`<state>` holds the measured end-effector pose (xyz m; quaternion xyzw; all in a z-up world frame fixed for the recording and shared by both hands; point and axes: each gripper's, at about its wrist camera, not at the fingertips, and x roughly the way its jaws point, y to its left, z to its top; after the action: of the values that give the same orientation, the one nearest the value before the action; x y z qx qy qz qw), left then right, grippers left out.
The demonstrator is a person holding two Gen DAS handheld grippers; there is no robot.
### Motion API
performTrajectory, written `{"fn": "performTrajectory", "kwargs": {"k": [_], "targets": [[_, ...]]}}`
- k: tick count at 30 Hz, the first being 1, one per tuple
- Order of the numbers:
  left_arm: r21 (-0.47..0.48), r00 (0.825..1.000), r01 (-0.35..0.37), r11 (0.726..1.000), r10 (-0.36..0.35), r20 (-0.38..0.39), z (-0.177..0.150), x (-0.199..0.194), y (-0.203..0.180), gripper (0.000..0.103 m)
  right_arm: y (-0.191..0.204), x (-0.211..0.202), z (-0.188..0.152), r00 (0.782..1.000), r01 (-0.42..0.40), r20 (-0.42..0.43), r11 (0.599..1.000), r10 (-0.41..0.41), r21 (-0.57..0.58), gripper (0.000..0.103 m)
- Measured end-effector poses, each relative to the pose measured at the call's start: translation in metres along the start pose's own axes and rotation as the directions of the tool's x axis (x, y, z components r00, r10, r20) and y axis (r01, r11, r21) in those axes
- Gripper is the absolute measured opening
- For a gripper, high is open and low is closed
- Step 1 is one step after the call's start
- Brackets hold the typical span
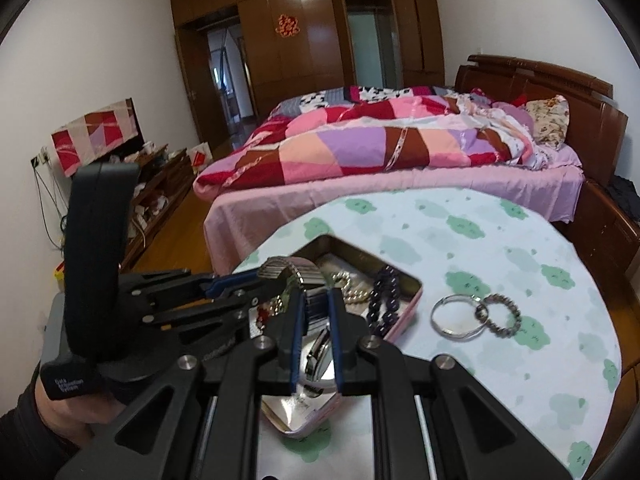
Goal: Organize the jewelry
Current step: 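Carry the watch with the right tool while the left tool carries the pendant to the box, then open the right tool to drop the watch while the left tool releases the pendant into the box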
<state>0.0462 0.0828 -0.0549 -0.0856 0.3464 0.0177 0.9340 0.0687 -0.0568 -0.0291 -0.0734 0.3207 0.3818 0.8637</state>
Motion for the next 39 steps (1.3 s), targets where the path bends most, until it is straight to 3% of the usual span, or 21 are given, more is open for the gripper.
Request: {"fn": "performTrajectory", "kwargs": {"k": [15,23,24,26,27,28,30,35,39], "targets": [[-0.014,0.999,-0.015,1.000,0.014,-0.034,-0.007,0.010,0.008,0.011,0.010,0.019,-0.016,0.997,-0.023,-0.068,1.000,0.024,0.001,0.015],[-0.034,0.997,0.027,0.999,-0.029,-0.069,-0.009,0.016,0.006,0.013,0.005,0.027,-0.024,0.993,-0.033,-0.111,0.999,0.036,0.023,0.014],[-0.040,0.997,0.032,0.999,-0.035,-0.073,-0.009,0.016,0.006,0.016,0.003,0.027,-0.024,0.992,-0.042,-0.115,0.999,0.045,0.030,0.014],[-0.044,0.997,0.036,0.998,-0.039,-0.067,-0.009,0.015,0.005,0.034,0.003,0.027,-0.024,0.991,-0.051,-0.120,0.998,0.055,0.034,0.014],[-0.045,0.998,0.034,0.998,-0.037,-0.053,-0.009,0.012,0.004,0.053,0.003,0.027,-0.025,0.992,-0.049,-0.118,0.998,0.053,0.033,0.014],[-0.046,0.999,0.025,0.999,-0.027,-0.042,-0.008,0.010,0.004,0.065,0.001,0.025,-0.025,0.992,-0.053,-0.113,0.998,0.058,0.039,0.016],[-0.043,1.000,0.026,0.999,-0.027,-0.007,-0.007,0.002,0.004,0.069,-0.003,0.024,-0.026,0.992,-0.058,-0.108,0.996,0.065,0.060,0.017],[-0.052,1.000,-0.002,0.999,0.002,-0.002,-0.006,0.000,0.006,0.069,-0.023,0.013,-0.030,0.996,-0.031,-0.081,0.994,0.039,0.103,0.019],[-0.040,0.999,-0.047,0.998,0.047,-0.022,-0.006,0.006,0.002,0.069,-0.051,0.002,-0.039,0.998,0.019,-0.062,0.989,-0.010,0.148,0.038]]}}
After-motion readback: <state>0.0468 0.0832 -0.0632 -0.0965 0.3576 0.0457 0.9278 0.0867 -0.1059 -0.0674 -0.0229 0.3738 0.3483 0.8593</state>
